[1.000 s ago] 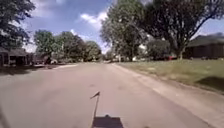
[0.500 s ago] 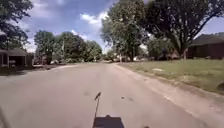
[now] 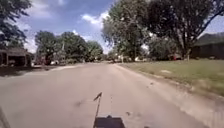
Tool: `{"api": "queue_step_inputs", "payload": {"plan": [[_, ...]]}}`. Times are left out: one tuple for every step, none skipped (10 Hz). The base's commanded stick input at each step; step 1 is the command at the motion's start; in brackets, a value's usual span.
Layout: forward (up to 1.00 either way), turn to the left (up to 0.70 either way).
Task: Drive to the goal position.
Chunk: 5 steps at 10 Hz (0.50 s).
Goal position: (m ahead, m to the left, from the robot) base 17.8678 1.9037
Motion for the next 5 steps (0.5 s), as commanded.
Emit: {"api": "queue_step_inputs", "payload": {"plan": [[1.00,0.00],[1.00,0.00],[1.00,0.00],[1.00,0.00],[1.00,0.00]]}}
